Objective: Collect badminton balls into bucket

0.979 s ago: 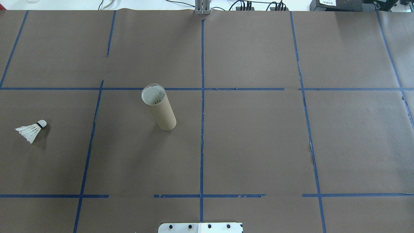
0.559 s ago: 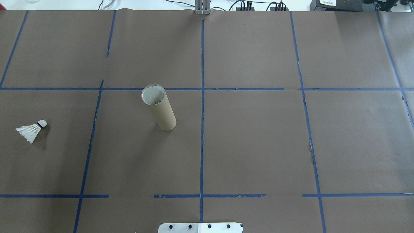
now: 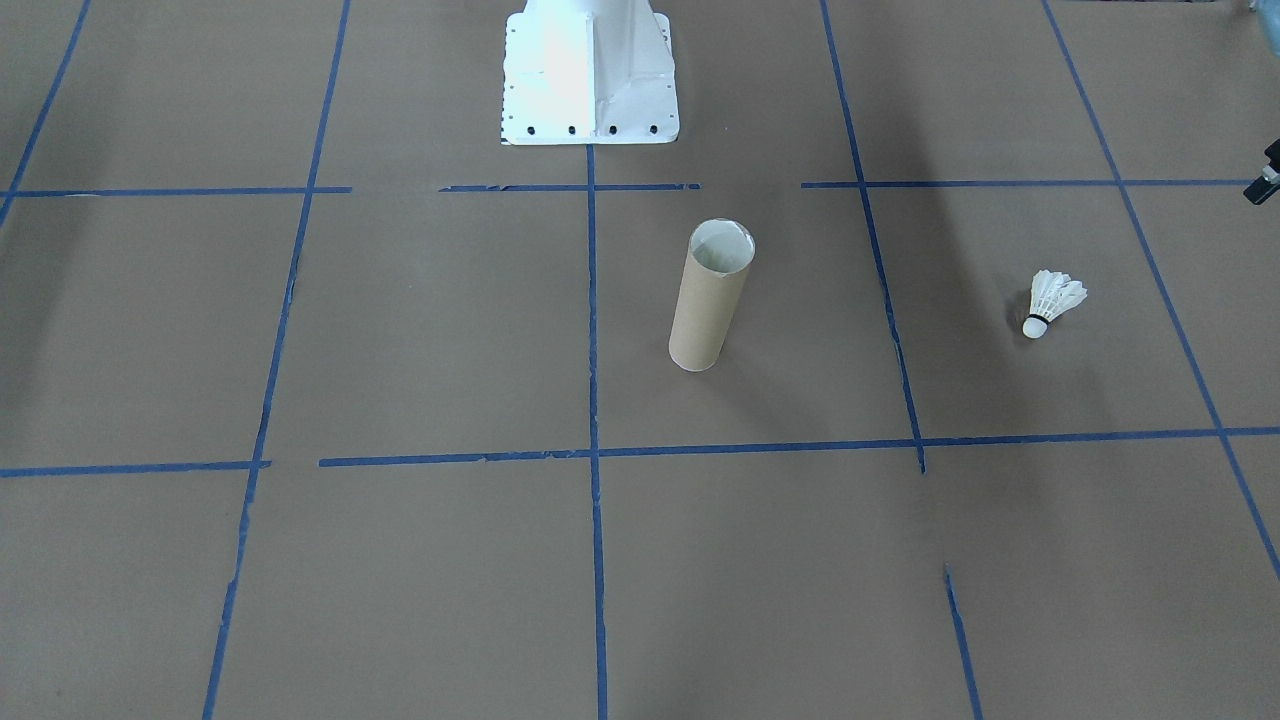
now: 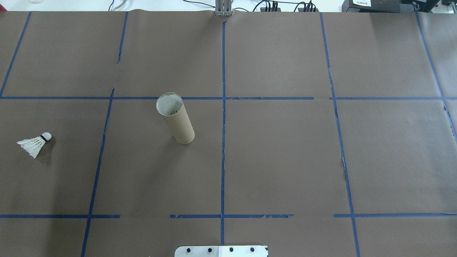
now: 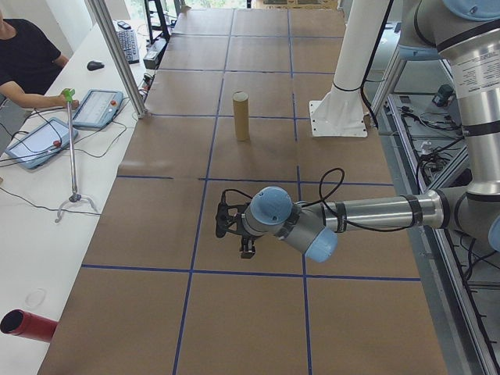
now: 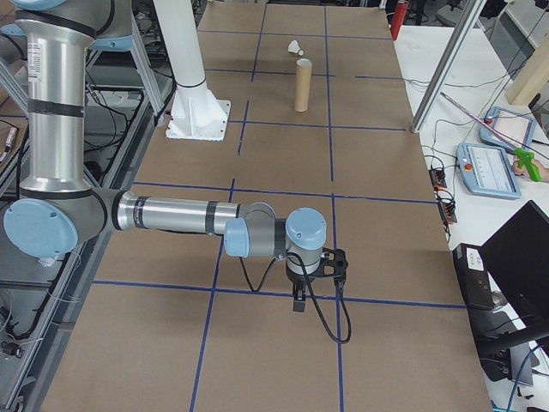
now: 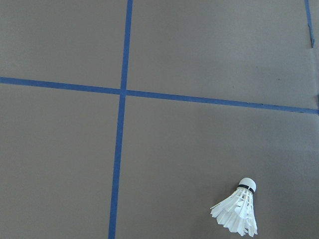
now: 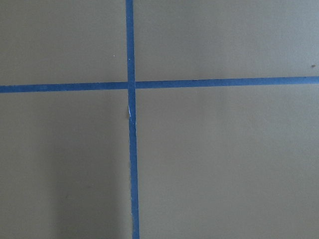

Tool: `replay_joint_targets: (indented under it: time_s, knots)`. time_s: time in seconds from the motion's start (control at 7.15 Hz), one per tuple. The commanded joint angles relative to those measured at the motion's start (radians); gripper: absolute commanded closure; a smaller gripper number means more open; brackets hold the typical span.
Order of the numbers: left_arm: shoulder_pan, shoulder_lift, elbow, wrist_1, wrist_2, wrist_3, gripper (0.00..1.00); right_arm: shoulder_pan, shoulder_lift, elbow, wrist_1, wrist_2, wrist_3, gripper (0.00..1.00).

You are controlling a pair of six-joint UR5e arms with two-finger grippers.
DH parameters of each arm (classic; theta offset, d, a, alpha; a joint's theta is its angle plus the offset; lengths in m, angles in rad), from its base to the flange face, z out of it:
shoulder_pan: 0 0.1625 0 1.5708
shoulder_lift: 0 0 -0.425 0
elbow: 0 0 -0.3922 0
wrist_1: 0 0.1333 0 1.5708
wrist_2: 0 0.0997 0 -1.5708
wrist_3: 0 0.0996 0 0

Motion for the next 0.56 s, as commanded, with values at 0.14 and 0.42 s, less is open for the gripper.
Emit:
replay_joint_targets:
  time_s: [0.14,0.42]
  knots:
    - [0.191,0.006,0.037,-0.314,0.097,-0.431,0.00,0.000,0.000,0.000,0.000,-0.001,0.000,0.00]
    - [0.241,0.029,0.185,-0.633,0.132,-0.613,0.00,0.000,0.000,0.000,0.000,0.000,0.000,0.00]
